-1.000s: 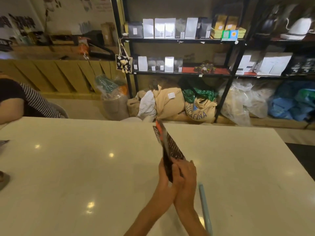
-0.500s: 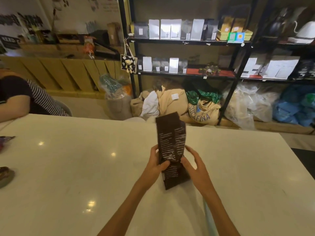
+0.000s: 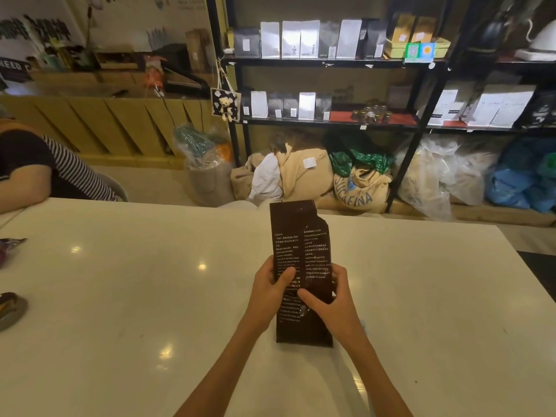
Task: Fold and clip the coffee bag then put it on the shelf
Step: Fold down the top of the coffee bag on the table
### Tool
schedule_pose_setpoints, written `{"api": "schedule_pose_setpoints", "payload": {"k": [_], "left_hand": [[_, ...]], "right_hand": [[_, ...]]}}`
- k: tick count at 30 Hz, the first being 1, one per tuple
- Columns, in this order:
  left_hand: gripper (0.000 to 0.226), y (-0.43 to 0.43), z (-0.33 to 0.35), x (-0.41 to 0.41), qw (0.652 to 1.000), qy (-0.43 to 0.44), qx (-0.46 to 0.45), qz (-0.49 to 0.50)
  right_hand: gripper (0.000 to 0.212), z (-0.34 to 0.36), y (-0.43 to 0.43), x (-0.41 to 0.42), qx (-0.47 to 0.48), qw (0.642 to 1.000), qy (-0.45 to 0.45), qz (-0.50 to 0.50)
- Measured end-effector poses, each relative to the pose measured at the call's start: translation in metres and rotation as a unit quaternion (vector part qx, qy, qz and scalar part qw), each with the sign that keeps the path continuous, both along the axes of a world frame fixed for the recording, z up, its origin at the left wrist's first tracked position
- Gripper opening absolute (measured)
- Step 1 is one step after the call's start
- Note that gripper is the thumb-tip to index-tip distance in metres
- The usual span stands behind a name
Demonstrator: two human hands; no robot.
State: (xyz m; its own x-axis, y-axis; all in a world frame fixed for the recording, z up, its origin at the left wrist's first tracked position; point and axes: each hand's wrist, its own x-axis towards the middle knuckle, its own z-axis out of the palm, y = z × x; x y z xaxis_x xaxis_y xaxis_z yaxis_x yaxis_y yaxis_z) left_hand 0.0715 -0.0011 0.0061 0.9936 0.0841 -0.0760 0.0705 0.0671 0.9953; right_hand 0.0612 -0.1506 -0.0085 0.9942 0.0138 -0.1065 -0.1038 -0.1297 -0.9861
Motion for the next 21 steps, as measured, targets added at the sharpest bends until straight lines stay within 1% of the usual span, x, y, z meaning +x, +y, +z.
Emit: {"api": "schedule_pose_setpoints", "payload": {"k": [3, 5, 8, 9, 10, 12, 15, 19, 21], "left_hand": [[0.017, -0.001, 0.005, 0.0, 0.999, -0.01, 0.021, 0.033], [0.02, -0.002, 0.009, 0.0, 0.999, -0.025, 0.025, 0.019], [0.043, -0.007, 0.008, -0.004, 0.999, -0.036, -0.018, 0.008], [0.047, -0.008, 0.005, -0.007, 0.999, -0.041, -0.015, 0.013], [0.046, -0.01, 0.001, -0.011, 0.999, -0.046, -0.004, 0.019], [0.034, -0.013, -0.009, -0.017, 0.998, -0.047, 0.02, 0.026], [0.018, -0.014, -0.012, -0.023, 0.998, -0.022, 0.025, 0.052], [0.008, -0.015, -0.004, -0.028, 0.998, -0.025, 0.029, 0.039], [0.003, -0.013, -0.001, -0.026, 0.997, -0.037, 0.055, 0.042]], "right_hand": [[0.03, 0.0, -0.002, -0.002, -0.015, 0.999, -0.013, -0.028], [0.017, 0.0, -0.004, -0.002, -0.001, 0.998, -0.014, -0.064], [0.016, 0.0, -0.006, -0.001, 0.048, 0.989, 0.002, -0.137], [0.018, -0.001, -0.006, -0.002, 0.068, 0.986, 0.006, -0.153], [0.019, -0.001, -0.007, -0.004, 0.082, 0.983, 0.006, -0.162], [0.019, -0.003, -0.008, -0.007, 0.092, 0.984, 0.011, -0.155], [0.018, -0.004, -0.008, -0.012, 0.102, 0.984, 0.016, -0.143], [0.015, 0.0, -0.01, -0.017, 0.118, 0.986, 0.005, -0.119], [0.012, 0.005, -0.011, -0.016, 0.113, 0.989, -0.012, -0.094]]}}
